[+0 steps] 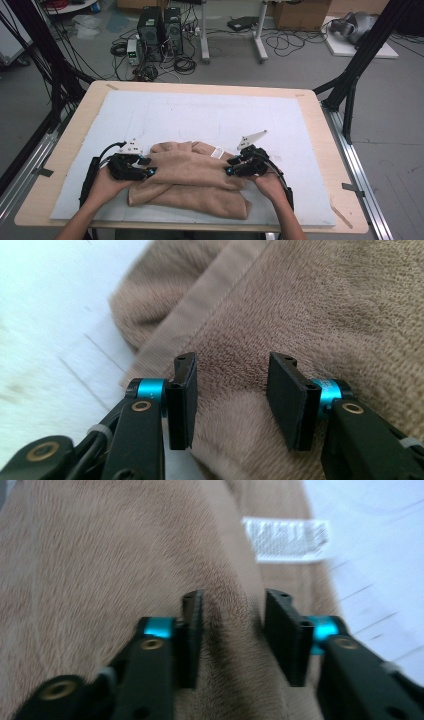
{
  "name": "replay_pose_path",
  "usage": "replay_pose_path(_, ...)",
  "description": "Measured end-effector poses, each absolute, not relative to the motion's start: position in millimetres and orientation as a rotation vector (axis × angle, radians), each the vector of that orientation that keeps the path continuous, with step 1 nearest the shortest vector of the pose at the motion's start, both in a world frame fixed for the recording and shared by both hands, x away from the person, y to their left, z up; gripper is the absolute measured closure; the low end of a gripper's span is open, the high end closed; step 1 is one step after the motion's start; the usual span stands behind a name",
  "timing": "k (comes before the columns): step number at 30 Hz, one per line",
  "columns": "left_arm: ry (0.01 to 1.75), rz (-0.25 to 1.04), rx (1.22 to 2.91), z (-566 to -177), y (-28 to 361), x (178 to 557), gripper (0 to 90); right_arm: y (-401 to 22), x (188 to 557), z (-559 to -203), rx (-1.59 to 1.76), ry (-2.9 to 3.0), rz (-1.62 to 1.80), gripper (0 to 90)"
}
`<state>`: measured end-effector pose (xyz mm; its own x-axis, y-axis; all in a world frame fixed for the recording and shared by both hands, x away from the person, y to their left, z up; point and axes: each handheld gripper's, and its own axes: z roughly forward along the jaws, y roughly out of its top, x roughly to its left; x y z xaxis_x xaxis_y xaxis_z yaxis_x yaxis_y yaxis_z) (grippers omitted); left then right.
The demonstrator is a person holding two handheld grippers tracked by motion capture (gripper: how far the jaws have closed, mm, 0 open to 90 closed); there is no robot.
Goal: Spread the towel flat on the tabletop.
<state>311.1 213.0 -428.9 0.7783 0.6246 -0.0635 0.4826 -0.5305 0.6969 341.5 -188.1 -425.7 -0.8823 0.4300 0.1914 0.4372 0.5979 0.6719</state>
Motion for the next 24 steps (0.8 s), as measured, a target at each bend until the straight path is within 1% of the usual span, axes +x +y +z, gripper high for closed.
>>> replay_pose_path(2, 0.821, 0.24, 2.222, -431, 213, 311, 60.7, -189, 338, -427, -0.743, -2.789, -1.195, 75.6)
replay_pose_path(3, 0.825, 0.233, 2.215, -431, 213, 310, 63.6, -189, 338, -427, -0.743, -2.789, -1.195, 75.6)
replay_pose_path(4, 0.824, 0.233, 2.218, -431, 213, 310, 67.9, -189, 335, -427, -0.742, -2.781, -1.206, 80.1)
replay_pose_path(5, 0.816, 0.233, 2.222, -431, 213, 310, 73.5, -190, 335, -426, -0.734, -2.783, -1.206, 81.2)
replay_pose_path(6, 0.81, 0.225, 2.228, -431, 211, 309, 75.1, -190, 333, -425, -0.723, -2.797, -1.21, 82.1)
replay_pose_path(7, 0.808, 0.235, 2.233, -431, 210, 309, 78.6, -190, 333, -424, -0.708, -2.804, -1.219, 82.8)
replay_pose_path(10, 0.811, 0.241, 2.24, -431, 208, 309, 83.5, -190, 331, -420, -0.704, -2.808, -1.23, 83.3)
replay_pose_path(16, 0.804, 0.265, 2.221, -424, 209, 308, 85.7, -195, 333, -407, -0.709, -2.82, -1.288, 83.3)
replay_pose_path(19, 0.797, 0.302, 2.161, -409, 212, 307, 85.9, -198, 333, -397, -0.713, -2.828, -1.33, 83.3)
replay_pose_path(24, 0.783, 0.337, 2.141, -397, 213, 307, 86.1, -200, 334, -386, -0.701, -2.838, -1.341, 83.3)
